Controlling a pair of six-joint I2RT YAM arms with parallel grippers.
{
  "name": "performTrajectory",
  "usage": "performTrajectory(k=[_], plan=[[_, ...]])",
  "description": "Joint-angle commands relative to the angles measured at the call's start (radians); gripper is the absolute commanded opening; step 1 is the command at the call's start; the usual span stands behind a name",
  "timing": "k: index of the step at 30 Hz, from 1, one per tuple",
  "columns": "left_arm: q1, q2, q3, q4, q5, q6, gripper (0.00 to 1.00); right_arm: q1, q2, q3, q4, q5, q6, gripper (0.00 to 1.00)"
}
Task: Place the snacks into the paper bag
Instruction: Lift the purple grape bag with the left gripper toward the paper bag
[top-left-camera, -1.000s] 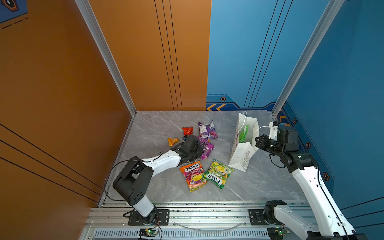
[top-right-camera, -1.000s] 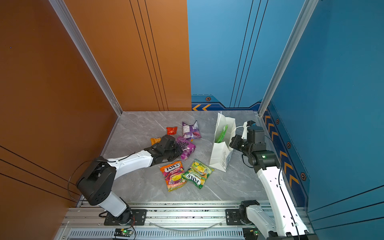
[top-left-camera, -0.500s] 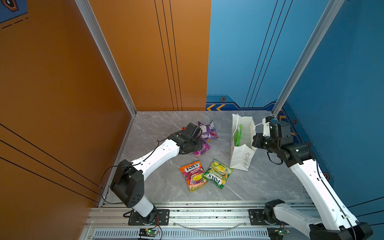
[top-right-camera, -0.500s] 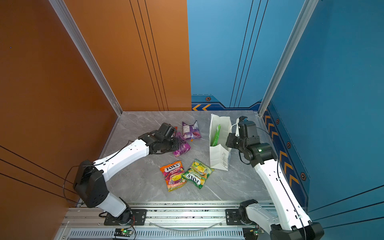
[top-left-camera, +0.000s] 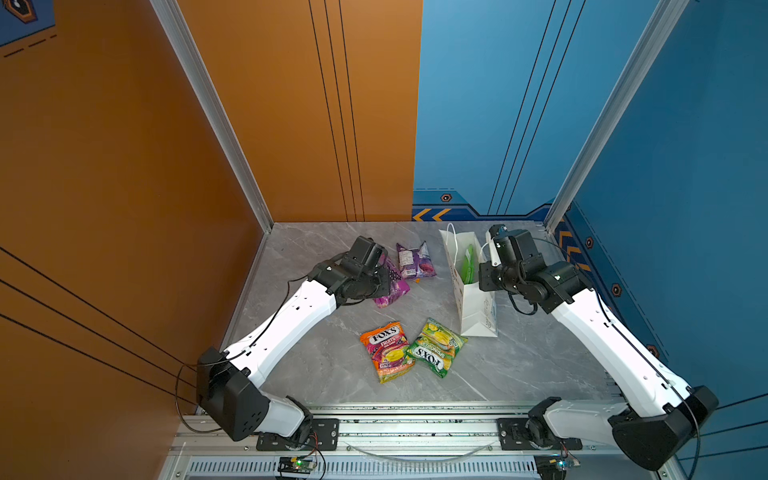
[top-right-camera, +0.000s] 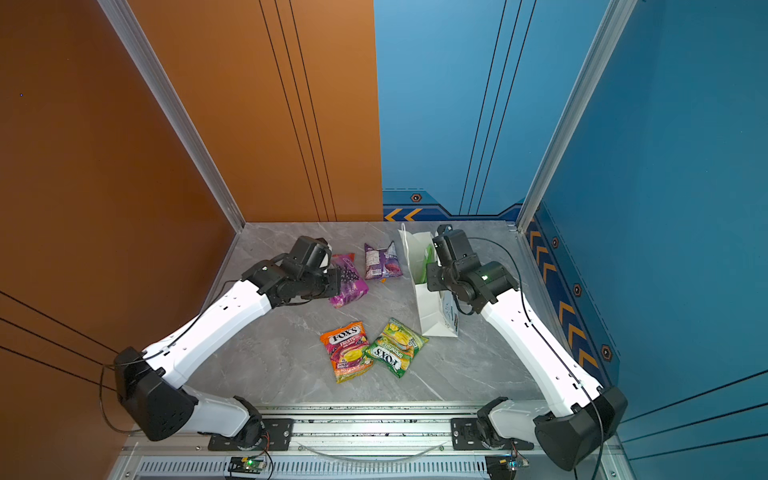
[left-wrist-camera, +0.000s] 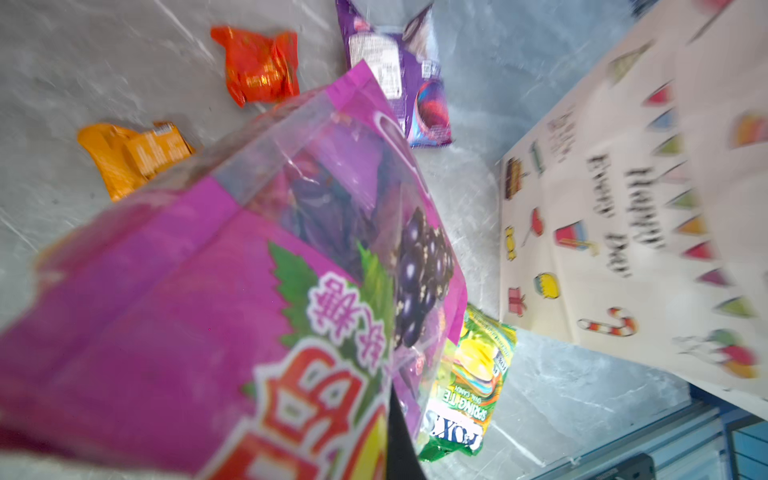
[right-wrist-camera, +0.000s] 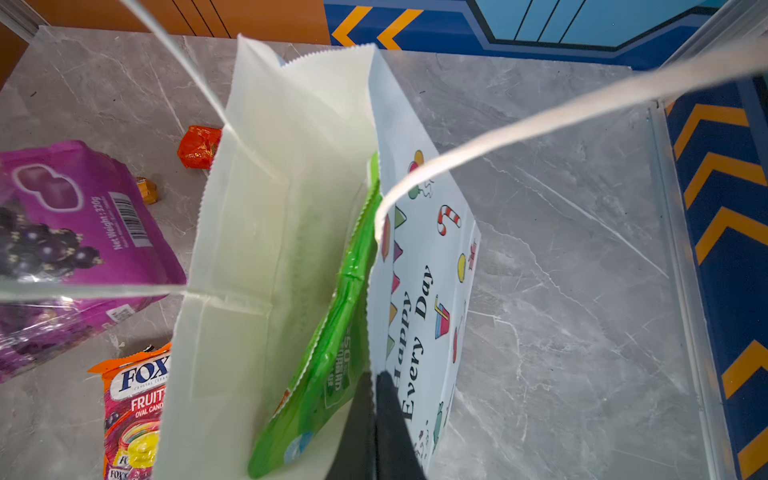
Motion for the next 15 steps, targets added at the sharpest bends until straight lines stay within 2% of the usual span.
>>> performTrajectory(k=[1,15], plan=[[0.018,-0.045,0.082,0.009,0.032,0.031,0.00,0.008,0.026,0.080,-0.060,0.076,-0.017,0.00],[0.051,-0.023,0.311,-0.132,0.061,0.035,0.00,0.033,0.108,0.223,-0.088,0.120,-0.064,0.00]])
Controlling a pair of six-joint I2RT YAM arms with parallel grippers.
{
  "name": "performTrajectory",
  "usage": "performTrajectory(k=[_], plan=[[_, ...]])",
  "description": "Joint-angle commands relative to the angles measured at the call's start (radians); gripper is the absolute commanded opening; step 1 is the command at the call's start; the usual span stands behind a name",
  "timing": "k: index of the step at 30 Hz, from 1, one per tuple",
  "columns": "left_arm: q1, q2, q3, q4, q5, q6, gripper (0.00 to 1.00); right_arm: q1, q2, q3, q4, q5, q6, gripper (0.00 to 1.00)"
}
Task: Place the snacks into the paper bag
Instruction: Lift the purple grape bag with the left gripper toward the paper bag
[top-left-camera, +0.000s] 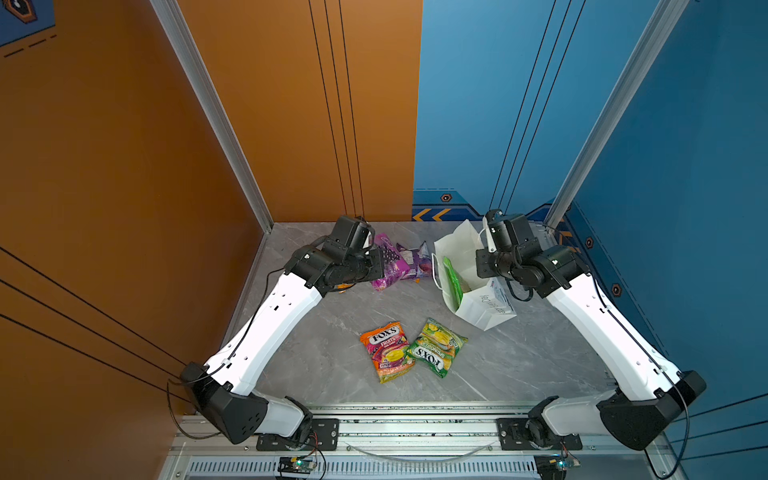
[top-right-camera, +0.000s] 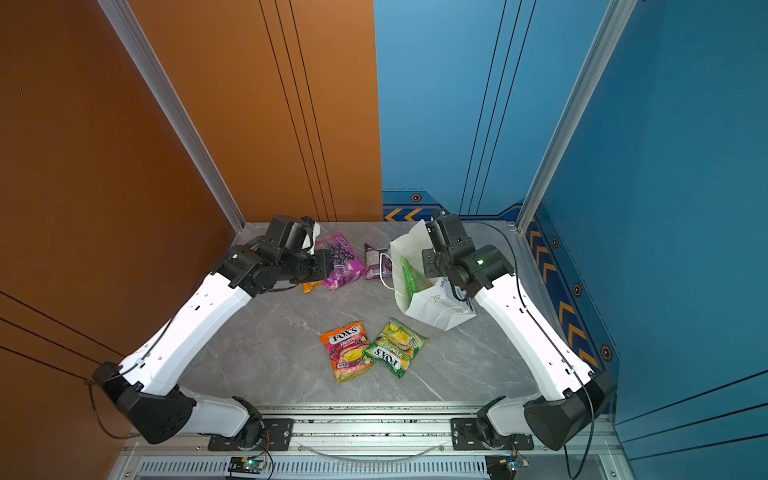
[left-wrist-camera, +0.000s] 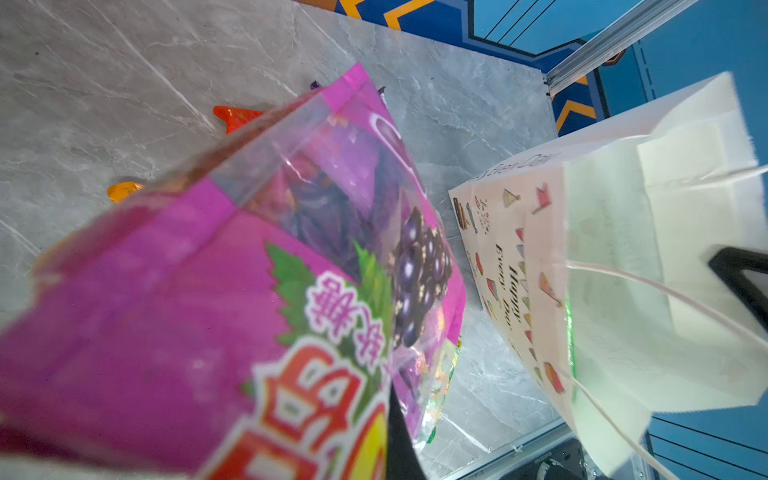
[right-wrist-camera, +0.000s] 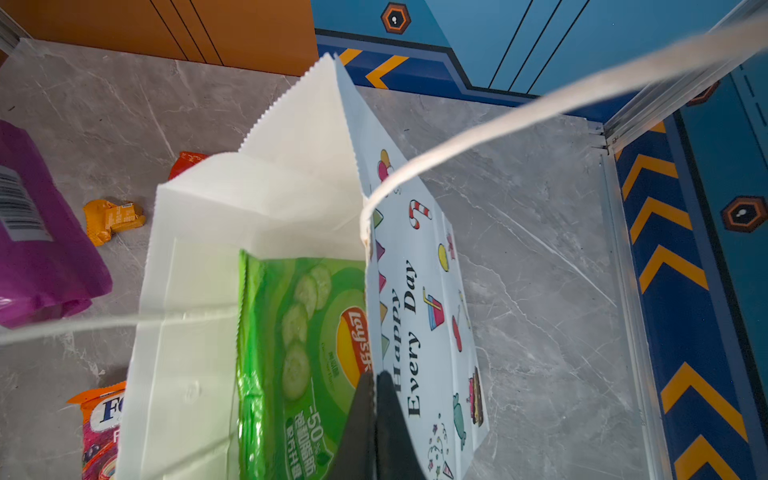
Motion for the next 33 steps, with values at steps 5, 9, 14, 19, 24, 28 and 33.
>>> performTrajectory(k=[5,9,14,19,24,28,33], plan=[[0.028,-0.017,0.120,-0.038,0.004,0.022,0.00,0.023,0.038,0.064,-0.037,0.080,-0.028,0.00],[0.043,-0.022,0.166,-0.076,-0.003,0.023,0.00,0.046,0.043,0.074,-0.041,0.109,-0.038,0.00],[0.079,-0.024,0.242,-0.093,-0.017,0.010,0.00,0.087,0.056,0.096,-0.048,0.134,-0.058,0.00],[0.100,0.033,0.380,-0.138,0.007,0.015,0.00,0.100,0.082,0.111,-0.054,0.144,-0.061,0.00],[0.110,0.092,0.475,-0.152,0.039,-0.029,0.00,0.115,0.110,0.138,-0.054,0.142,-0.062,0.00],[0.096,0.148,0.566,-0.151,0.060,-0.063,0.00,0.130,0.137,0.169,-0.056,0.144,-0.061,0.00],[0.085,0.196,0.657,-0.153,0.064,-0.088,0.00,0.143,0.172,0.188,-0.056,0.149,-0.064,0.00]])
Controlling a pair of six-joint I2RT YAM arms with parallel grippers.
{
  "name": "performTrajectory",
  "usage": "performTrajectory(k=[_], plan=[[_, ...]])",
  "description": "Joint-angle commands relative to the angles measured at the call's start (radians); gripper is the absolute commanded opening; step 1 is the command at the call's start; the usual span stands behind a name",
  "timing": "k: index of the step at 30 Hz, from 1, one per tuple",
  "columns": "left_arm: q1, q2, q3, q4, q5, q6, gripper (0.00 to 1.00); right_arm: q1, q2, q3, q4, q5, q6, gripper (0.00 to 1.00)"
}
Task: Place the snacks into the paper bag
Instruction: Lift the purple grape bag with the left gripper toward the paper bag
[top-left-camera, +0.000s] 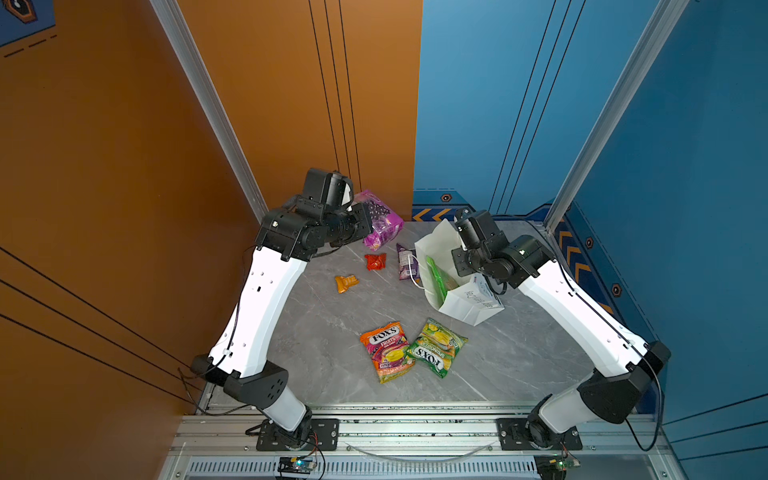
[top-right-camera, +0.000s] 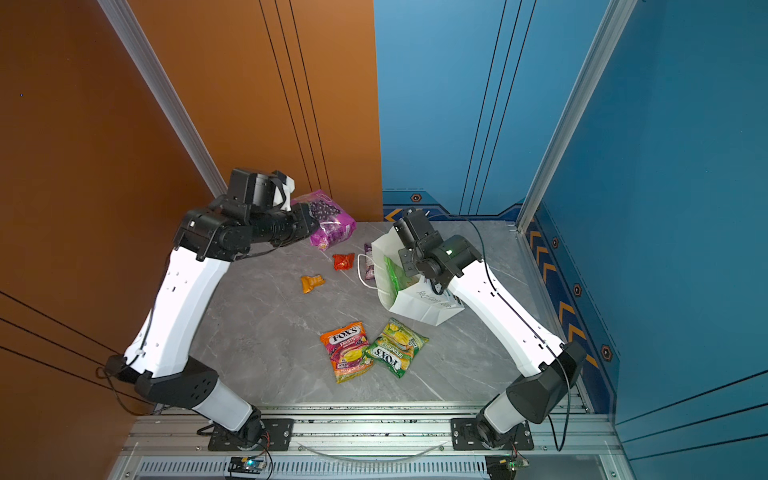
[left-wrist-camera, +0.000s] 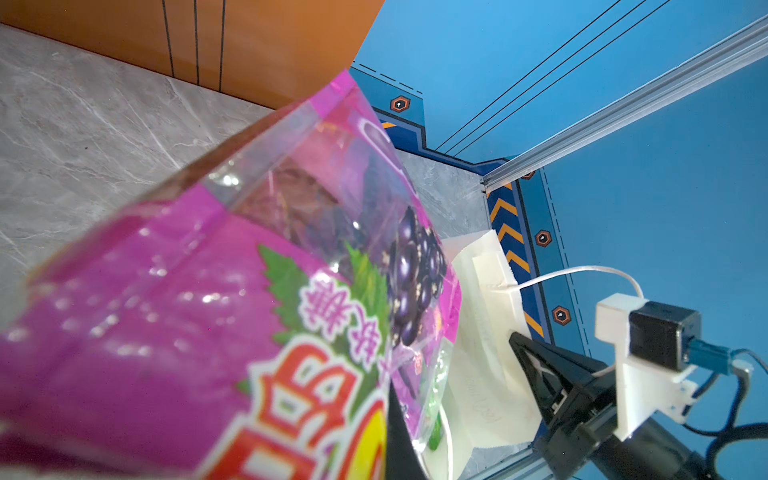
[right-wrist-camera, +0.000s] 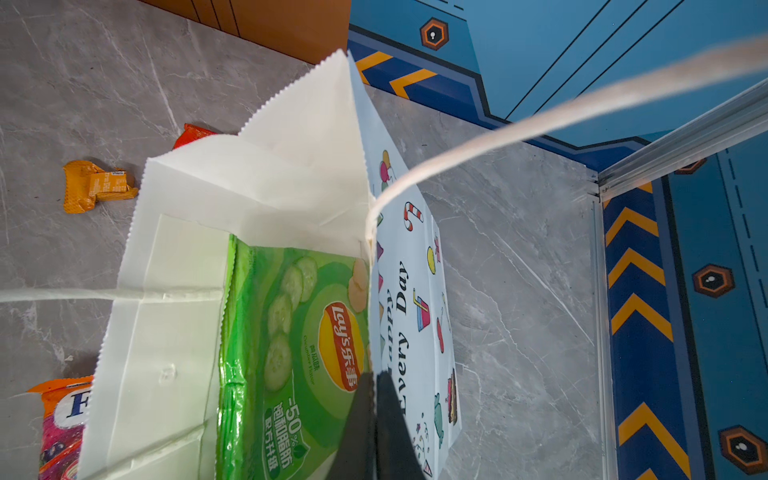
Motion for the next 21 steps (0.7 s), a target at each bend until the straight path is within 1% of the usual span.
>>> performTrajectory(k=[1,3,11,16,21], plan=[[-0.013,-0.005,0.087,0.063,0.018,-0.025,0.00,0.008,0.020,0.038,-0.009,0.033,-0.010,0.00],[-0.023,0.005,0.109,0.063,0.014,-0.026,0.00,0.011,0.032,0.069,-0.009,0.038,-0.010,0.00],[-0.097,0.047,0.192,0.063,0.027,-0.019,0.00,0.015,0.068,0.087,-0.008,0.033,0.010,0.00],[-0.126,0.059,0.211,0.062,0.029,-0.022,0.00,0.017,0.069,0.091,-0.009,0.039,0.012,0.00],[-0.175,0.077,0.223,0.063,0.031,-0.026,0.00,0.017,0.062,0.095,-0.008,0.027,0.021,0.00]])
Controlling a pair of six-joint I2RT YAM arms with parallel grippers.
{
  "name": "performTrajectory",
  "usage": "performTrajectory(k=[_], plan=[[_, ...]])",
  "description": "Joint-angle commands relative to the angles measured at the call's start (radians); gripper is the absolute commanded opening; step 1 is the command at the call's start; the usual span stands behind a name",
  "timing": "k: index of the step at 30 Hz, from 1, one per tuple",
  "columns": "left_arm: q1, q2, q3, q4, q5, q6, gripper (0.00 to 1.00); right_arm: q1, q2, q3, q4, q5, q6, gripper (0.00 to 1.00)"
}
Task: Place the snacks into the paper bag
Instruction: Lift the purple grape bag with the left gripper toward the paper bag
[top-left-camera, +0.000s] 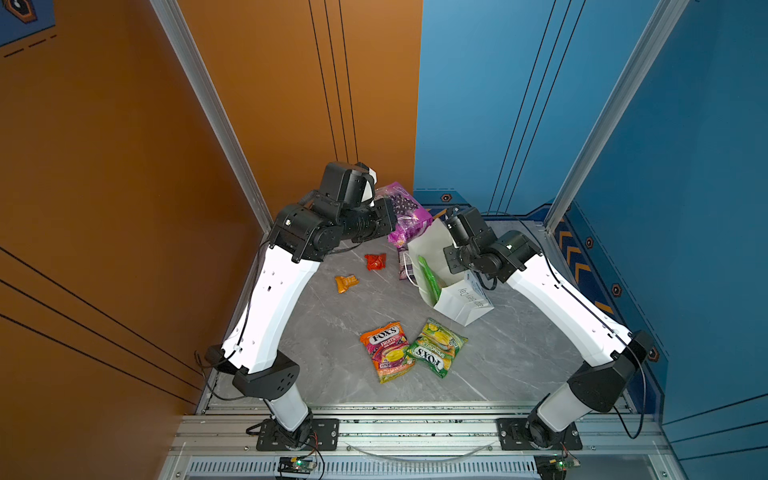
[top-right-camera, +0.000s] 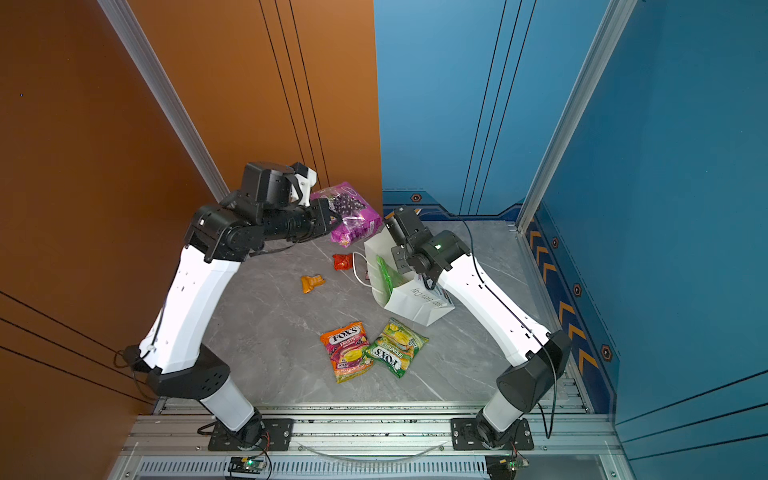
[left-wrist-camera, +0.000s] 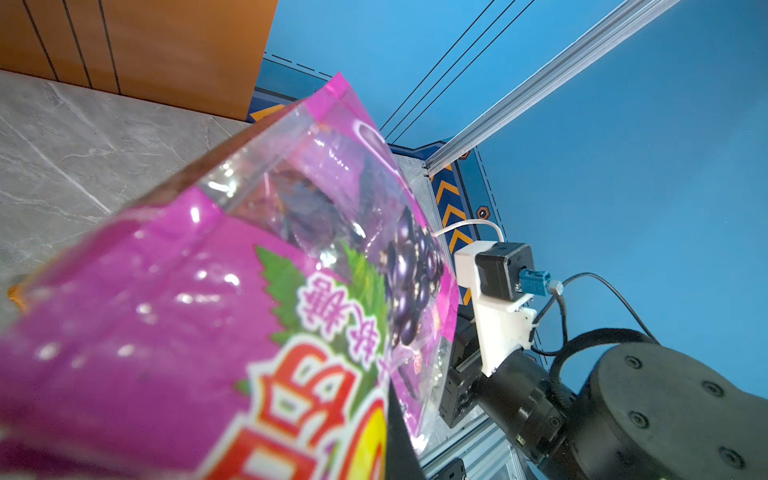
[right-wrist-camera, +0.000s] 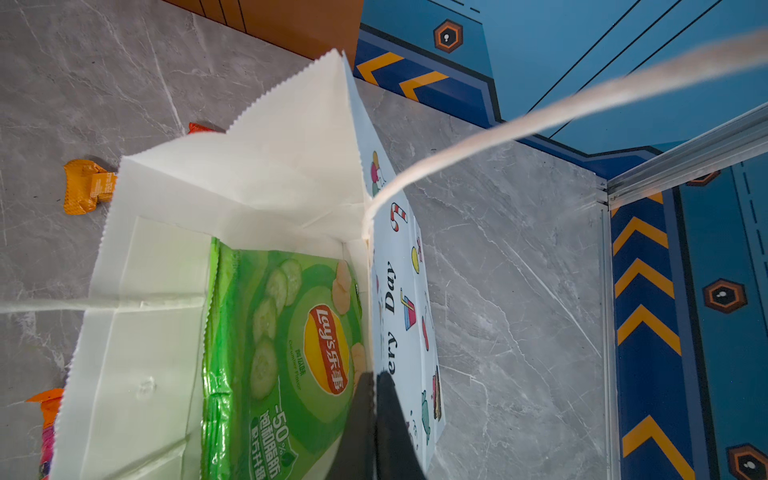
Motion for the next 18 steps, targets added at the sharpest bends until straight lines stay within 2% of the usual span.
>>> performTrajectory(k=[1,11,18], plan=[[-0.037,0.004,0.055,0.077,0.015,-0.003,0.00,0.005,-0.007,0.039,-0.003,0.024,0.025,0.00],[-0.087,0.022,0.047,0.076,0.039,0.003,0.00,0.003,-0.019,0.040,-0.002,0.025,0.032,0.00],[-0.118,0.016,-0.027,0.077,0.035,0.015,0.00,0.001,-0.030,0.041,0.002,0.020,0.042,0.00]])
